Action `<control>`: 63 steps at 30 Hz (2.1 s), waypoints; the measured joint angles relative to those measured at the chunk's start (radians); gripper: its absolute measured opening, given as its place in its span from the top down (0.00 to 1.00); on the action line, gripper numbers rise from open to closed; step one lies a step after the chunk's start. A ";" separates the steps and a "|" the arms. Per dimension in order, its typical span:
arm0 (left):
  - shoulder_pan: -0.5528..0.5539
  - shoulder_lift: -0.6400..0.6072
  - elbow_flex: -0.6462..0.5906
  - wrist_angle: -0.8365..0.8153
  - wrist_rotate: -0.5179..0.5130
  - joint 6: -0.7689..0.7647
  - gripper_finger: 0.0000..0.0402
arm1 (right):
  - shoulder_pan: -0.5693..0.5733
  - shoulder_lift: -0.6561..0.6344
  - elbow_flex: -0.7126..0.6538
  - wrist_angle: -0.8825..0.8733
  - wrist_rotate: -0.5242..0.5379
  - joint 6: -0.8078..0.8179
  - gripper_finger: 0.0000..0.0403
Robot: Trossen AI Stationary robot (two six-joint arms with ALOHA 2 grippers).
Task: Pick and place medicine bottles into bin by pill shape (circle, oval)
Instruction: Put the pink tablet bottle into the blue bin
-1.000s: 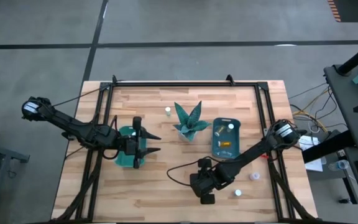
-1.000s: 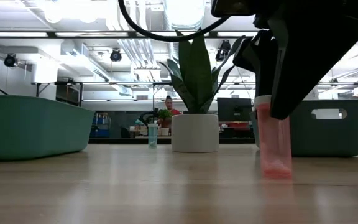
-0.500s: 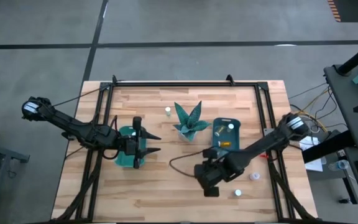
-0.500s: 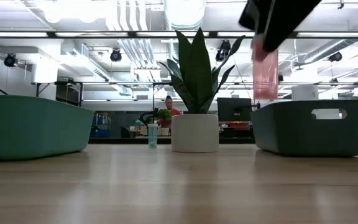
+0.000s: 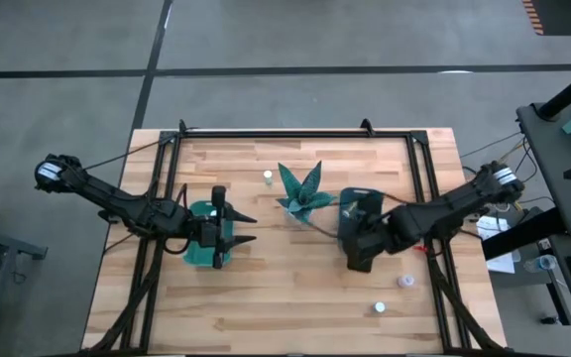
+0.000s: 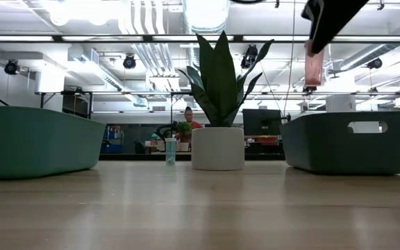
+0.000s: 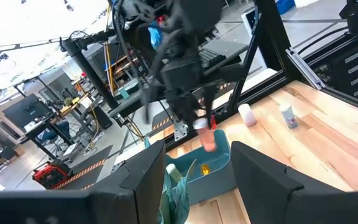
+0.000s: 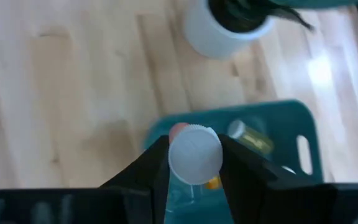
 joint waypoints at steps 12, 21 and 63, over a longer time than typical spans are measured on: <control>0.001 0.000 -0.003 0.000 0.000 0.000 0.58 | -0.172 -0.217 -0.330 0.136 -0.005 -0.048 0.72; 0.001 0.000 -0.003 0.005 0.000 0.000 0.58 | -0.318 -0.261 -0.509 0.266 -0.063 -0.121 0.72; 0.001 0.000 -0.004 0.005 0.000 0.006 0.58 | -0.352 -0.156 -0.556 0.403 -0.112 -0.188 0.60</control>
